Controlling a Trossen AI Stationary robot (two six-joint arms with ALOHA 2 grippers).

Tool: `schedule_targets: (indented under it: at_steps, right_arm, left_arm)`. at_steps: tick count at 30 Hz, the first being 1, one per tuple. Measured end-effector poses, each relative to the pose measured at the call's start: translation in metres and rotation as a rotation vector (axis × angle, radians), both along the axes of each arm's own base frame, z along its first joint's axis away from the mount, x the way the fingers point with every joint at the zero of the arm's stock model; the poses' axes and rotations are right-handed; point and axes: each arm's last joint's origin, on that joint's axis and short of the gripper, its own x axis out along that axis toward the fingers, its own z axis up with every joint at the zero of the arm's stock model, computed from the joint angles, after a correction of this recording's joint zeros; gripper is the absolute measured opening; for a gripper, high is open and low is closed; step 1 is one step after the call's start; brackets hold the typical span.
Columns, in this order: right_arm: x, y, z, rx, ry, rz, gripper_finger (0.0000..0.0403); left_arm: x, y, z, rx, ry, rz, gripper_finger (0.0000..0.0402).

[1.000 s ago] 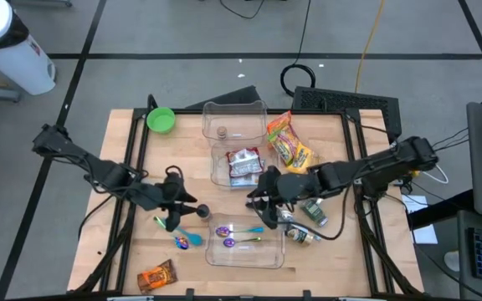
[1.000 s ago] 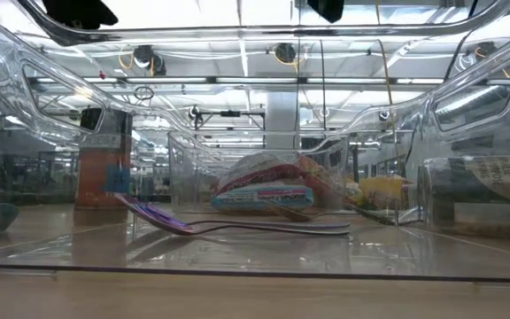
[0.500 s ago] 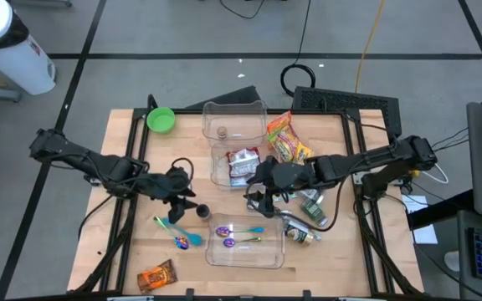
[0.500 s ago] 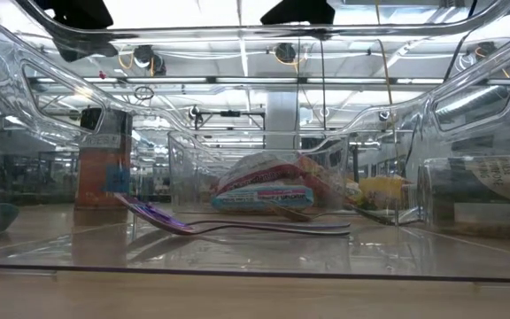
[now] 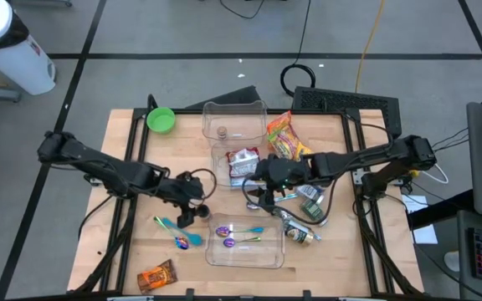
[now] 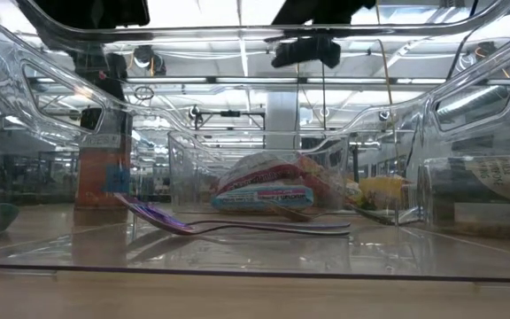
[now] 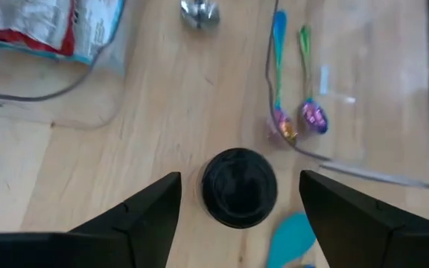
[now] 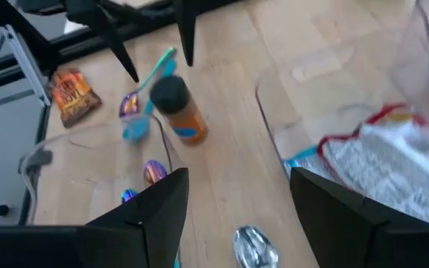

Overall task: Pick & Place Food Item
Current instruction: Put the orange seasoning bottle into the top transparent bin

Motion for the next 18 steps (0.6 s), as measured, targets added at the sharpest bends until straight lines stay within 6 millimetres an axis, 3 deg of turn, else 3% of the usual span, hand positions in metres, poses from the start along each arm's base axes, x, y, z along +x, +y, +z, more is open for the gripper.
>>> schedule_targets:
  at_steps: [18]
  right_arm:
    - [-0.005,0.002,-0.034,0.165,-0.057,0.017,0.0229]
  left_arm:
    - [0.009,-0.007,-0.011,0.058,0.015,-0.11,0.0274]
